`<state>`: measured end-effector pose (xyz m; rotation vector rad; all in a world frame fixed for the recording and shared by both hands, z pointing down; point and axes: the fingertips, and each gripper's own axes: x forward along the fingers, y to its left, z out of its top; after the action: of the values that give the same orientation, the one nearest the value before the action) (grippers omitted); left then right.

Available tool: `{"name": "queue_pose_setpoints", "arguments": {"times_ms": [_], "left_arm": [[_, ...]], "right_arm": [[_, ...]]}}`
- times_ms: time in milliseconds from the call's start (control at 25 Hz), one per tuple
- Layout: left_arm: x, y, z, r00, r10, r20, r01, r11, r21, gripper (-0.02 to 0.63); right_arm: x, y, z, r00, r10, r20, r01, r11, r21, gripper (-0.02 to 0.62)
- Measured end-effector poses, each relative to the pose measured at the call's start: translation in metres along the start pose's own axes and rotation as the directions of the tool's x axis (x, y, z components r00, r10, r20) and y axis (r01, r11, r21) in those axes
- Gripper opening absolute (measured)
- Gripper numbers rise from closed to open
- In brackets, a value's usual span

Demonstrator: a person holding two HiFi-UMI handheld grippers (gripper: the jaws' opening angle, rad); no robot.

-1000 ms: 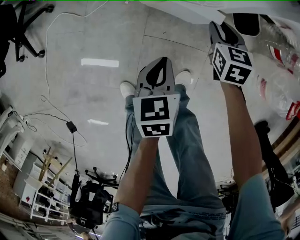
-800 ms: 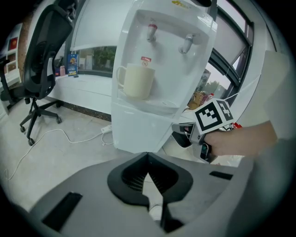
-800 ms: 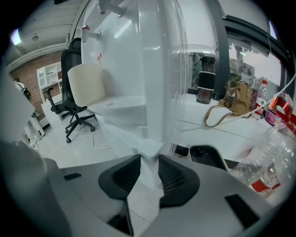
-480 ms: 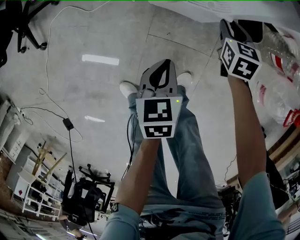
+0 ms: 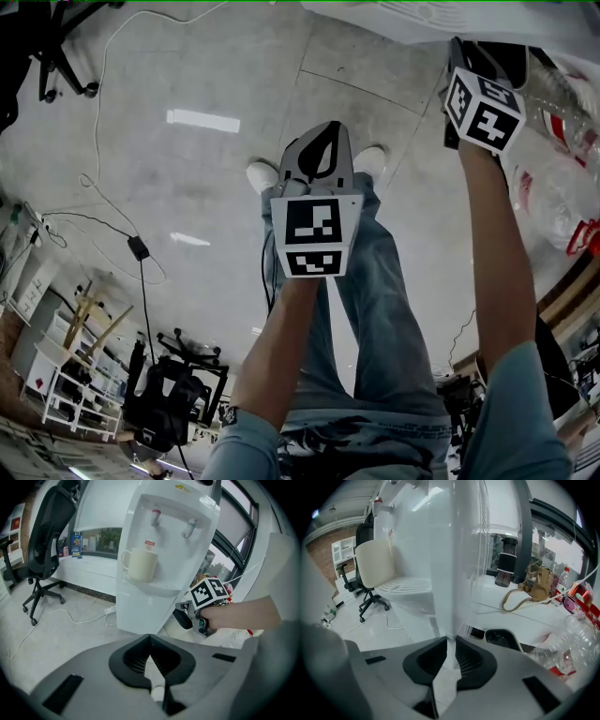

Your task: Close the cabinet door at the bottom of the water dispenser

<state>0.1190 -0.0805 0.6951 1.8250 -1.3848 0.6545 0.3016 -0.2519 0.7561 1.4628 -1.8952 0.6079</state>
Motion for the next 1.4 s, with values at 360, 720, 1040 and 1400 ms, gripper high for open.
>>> {"name": "queue_pose_setpoints", "arguments": {"times_ms": [360, 720, 1040, 1400], "left_arm": [[-0.012, 0.008, 0.006, 1.000, -0.029, 0.007, 0.029, 0.999, 0.037, 0.008], [-0.029, 0.031, 0.031, 0.995, -0.078, 0.060, 0.069, 0.987, 0.142, 0.008], [-0.087, 0.057, 0.071, 0.987, -0.113, 0.118, 0.085, 0.973, 0.214, 0.008], [-0.178, 0.060, 0.137, 0.955, -0.182, 0.236, 0.123, 0.962, 0.244, 0.008]], "right_arm": [[-0.029, 0.025, -0.016, 0.999, 0.045, -0.012, -0.045, 0.998, 0.042, 0.028], [-0.086, 0.081, -0.009, 0.986, 0.154, 0.067, -0.155, 0.988, 0.005, 0.029], [-0.145, 0.142, 0.030, 0.966, 0.203, 0.162, -0.216, 0.975, 0.062, 0.029], [-0.233, 0.202, 0.122, 0.920, 0.235, 0.315, -0.291, 0.946, 0.145, 0.028]]}}
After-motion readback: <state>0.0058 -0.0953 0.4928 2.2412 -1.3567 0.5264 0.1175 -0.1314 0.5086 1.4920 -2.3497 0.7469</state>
